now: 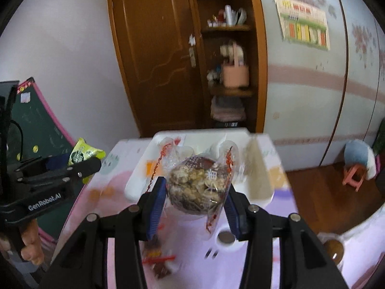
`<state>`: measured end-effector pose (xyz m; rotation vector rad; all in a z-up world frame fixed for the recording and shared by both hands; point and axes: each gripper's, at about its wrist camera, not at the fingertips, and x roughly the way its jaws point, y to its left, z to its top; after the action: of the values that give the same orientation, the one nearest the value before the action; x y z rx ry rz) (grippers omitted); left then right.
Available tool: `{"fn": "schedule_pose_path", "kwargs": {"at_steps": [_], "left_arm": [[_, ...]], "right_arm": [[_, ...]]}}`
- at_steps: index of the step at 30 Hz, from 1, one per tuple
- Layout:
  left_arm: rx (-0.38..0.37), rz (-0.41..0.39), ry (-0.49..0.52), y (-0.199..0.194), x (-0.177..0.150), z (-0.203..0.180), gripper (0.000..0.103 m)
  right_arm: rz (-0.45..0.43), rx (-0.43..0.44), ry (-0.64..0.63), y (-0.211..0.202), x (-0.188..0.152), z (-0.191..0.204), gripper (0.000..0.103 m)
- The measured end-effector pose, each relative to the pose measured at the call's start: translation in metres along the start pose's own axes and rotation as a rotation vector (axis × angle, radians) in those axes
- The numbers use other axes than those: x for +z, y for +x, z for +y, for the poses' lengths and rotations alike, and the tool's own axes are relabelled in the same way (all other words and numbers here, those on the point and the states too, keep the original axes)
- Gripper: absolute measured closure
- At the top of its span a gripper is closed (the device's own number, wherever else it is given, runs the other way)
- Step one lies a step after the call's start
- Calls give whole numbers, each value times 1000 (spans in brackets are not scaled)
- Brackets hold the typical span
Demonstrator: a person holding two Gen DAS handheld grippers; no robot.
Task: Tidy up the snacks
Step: 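Lift both held snacks and carry them over the white basket, then open both grippers to drop the packet and nut bag into the basket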
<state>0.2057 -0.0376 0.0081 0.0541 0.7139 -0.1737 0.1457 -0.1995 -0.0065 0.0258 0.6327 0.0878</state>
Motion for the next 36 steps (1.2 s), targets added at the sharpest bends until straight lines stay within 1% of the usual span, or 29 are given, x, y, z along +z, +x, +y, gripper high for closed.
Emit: {"fn": "schedule_pose_path", "kwargs": {"at_steps": [4,7,10,16,23,25,27,29,30,32,36], "left_arm": [[15,-26,16,15,32,-9,51],[19,-21,32,33,49,-17,51],[19,0,34,53,60,-23,51],[31,26,51,88,67,-33,50],[49,69,48,126,67,-35,49],[53,77,45,134,66,-33,43],[58,82,50,141,65,-34,18],[97,79,65,148,63,-34,15],[97,84,74,151,61,-34,14],[101,94,85,156,58,-32,11],[111,104,91,161,53,-30,11]], "right_arm": [[-51,-40,3,8,40,-11,57],[-74,-79,-1,20,64,-18,57],[-69,-94,2,35,77,-22,57],[-48,-130,-32,65,84,-21,57],[11,-172,-50,100,78,-24,56],[31,-190,-56,110,76,-24,56],[42,-203,-70,116,76,-23,55],[54,-224,-89,124,74,-23,47],[58,-243,-95,127,72,-23,44],[62,-254,-99,130,68,-25,38],[79,-235,-81,132,61,-30,36]]}}
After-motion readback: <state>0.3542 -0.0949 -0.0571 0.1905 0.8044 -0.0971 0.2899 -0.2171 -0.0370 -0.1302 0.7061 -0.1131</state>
